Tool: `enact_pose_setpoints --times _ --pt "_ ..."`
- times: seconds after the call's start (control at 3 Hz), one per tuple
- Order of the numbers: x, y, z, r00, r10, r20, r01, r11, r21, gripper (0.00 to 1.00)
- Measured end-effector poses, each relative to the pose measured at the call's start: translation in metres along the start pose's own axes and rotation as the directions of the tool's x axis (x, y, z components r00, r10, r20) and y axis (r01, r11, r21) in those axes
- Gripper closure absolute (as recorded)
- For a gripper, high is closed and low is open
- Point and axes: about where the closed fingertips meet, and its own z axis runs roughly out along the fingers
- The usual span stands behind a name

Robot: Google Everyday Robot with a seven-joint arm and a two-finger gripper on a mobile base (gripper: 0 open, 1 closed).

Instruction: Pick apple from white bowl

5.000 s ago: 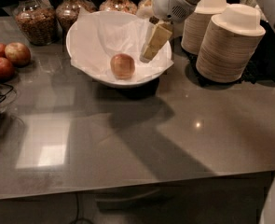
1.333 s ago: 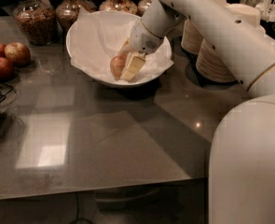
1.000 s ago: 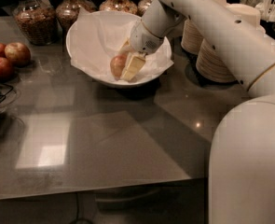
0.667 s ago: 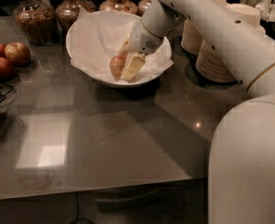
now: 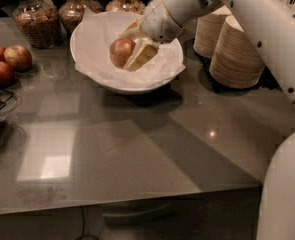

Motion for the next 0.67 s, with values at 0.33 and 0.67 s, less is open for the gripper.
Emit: enact_pose_setpoints --times 0.33,0.67 --pt "-0.0318 0.0136 -0.0413 0.993 -0.083 0.084 0.076 0.9929 0.091 1.00" --pt "-0.0318 0.0136 -0.0413 0.993 -0.083 0.084 0.076 0.9929 0.091 1.00"
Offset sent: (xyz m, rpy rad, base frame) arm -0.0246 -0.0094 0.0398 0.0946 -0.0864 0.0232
